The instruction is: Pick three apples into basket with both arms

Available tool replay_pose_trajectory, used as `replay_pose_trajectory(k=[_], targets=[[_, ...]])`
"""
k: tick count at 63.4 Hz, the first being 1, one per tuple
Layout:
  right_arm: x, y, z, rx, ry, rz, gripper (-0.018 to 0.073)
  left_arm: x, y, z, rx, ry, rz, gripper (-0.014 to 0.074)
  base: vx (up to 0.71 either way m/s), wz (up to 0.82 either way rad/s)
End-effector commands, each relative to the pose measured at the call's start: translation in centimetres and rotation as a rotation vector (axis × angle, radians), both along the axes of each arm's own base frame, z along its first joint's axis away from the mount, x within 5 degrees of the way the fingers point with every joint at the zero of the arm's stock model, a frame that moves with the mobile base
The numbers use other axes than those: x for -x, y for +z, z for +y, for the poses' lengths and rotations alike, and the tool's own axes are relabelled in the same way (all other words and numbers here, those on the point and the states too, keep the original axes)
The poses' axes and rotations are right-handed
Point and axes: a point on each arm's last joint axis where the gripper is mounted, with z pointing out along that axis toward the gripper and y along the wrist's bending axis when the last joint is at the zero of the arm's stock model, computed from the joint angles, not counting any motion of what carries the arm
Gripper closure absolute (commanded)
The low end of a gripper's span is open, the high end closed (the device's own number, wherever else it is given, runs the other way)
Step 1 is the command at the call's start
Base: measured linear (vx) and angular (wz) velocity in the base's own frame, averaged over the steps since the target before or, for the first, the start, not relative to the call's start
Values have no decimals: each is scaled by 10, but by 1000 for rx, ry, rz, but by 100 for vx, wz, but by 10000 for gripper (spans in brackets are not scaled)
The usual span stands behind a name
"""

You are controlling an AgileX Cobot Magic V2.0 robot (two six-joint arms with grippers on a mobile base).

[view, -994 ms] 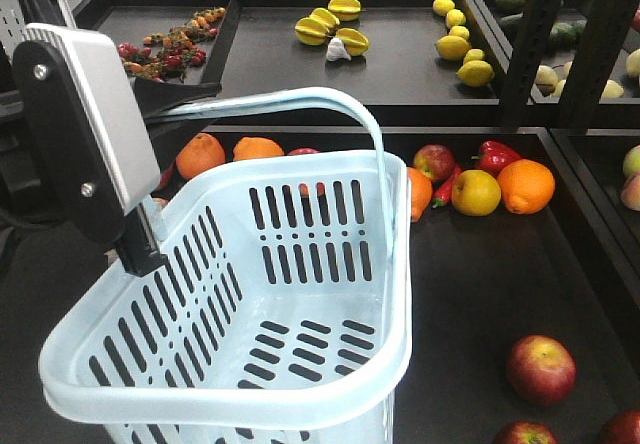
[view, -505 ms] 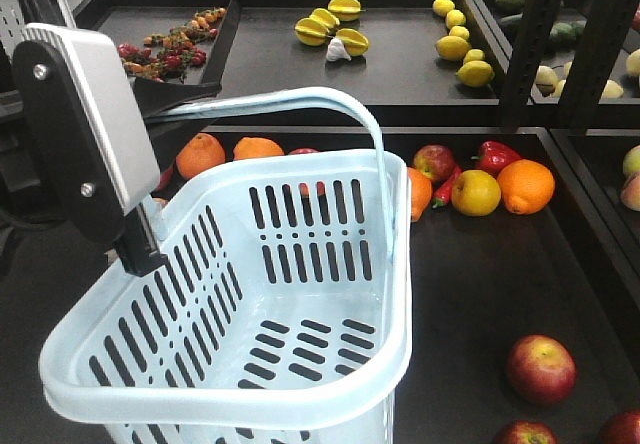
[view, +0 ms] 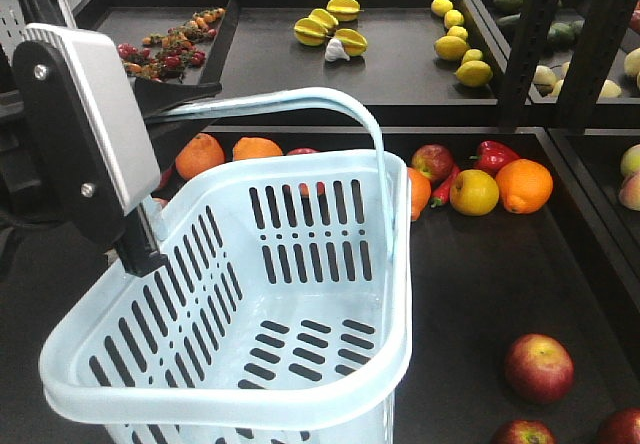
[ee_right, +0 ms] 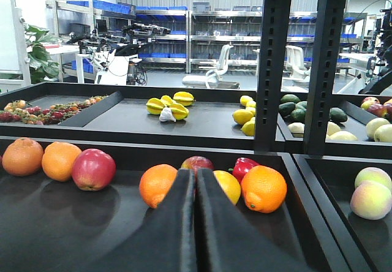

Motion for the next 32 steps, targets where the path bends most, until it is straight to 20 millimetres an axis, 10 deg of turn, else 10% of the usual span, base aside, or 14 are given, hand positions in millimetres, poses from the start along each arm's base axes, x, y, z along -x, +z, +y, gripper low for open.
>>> replay_pose_trajectory(k=[1,32], targets=[[0,2,0,11,-1,-55,568,4,21,7,89,45,-54,603,0,-1],[0,2,0,11,-1,-55,568,4,21,7,89,45,-54,603,0,-1]])
